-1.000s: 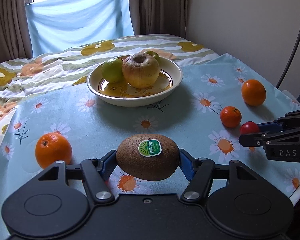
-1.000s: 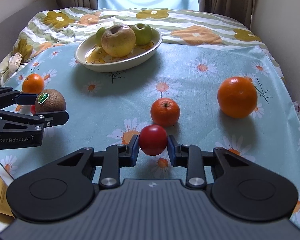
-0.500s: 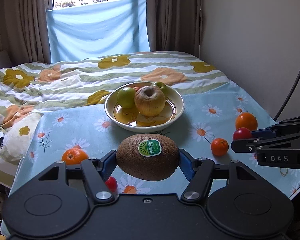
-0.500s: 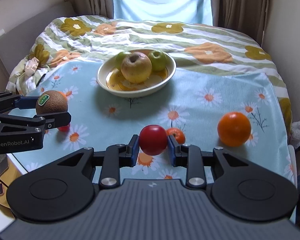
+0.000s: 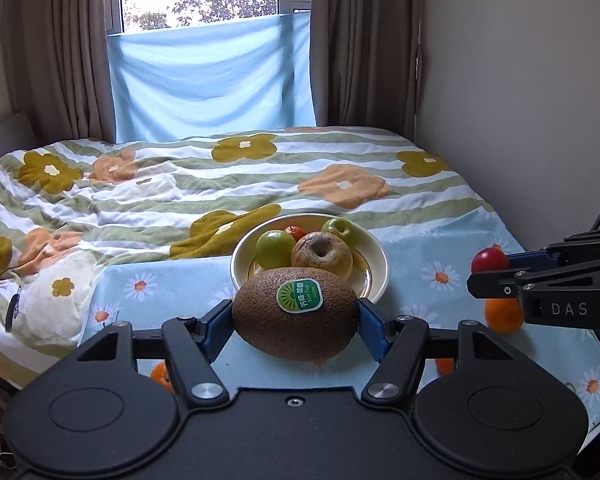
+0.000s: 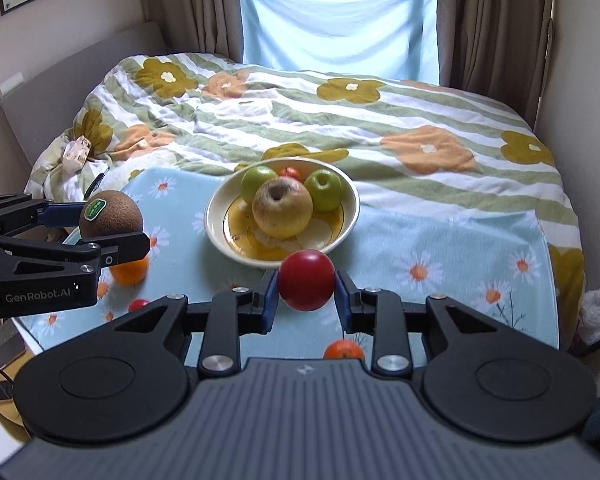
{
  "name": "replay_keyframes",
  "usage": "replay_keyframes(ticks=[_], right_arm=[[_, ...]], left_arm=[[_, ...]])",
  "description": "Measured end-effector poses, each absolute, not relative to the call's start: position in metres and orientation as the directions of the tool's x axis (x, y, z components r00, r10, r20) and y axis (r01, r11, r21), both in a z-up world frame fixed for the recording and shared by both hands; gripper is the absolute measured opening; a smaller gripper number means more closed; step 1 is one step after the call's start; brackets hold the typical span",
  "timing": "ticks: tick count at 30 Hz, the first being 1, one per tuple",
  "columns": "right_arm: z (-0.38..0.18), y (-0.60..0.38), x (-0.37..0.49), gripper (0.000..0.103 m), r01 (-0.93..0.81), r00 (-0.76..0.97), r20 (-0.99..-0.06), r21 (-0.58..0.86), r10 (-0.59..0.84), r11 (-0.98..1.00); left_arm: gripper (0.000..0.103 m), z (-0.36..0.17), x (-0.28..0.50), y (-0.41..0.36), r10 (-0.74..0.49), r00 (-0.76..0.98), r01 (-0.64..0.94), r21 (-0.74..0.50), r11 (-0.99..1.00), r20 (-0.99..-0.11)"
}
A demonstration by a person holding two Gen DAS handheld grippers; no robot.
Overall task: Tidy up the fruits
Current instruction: 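Carry the kiwi and red tomato over the white plate with both tools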
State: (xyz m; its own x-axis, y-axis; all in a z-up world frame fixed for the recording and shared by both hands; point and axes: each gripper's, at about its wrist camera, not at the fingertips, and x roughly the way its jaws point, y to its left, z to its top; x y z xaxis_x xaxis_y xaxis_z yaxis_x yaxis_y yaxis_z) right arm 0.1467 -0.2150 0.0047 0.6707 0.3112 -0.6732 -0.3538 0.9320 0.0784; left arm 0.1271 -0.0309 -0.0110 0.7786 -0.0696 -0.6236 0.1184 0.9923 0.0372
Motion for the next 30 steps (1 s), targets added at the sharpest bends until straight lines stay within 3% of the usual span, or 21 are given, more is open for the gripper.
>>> replay_keyframes(ticks=[11,30], right_arm=[[0.001,-0.198,0.208,0.045,-0.303,0.674,-0.688,0.075,0.269,0.950],[-0.037,-0.176,0.290,0.045,-0.224,0.621,-0.755,0.086,0.210,0.971]], left_arm=[[0.070,-0.023,0.197,-0.011,-0.085,0.748,0.162,0.057,0.985,-0.658],[0.070,-0.089,0.282,-0.003,-0.067,0.645,0.287,0.161,0.944,-0.761]])
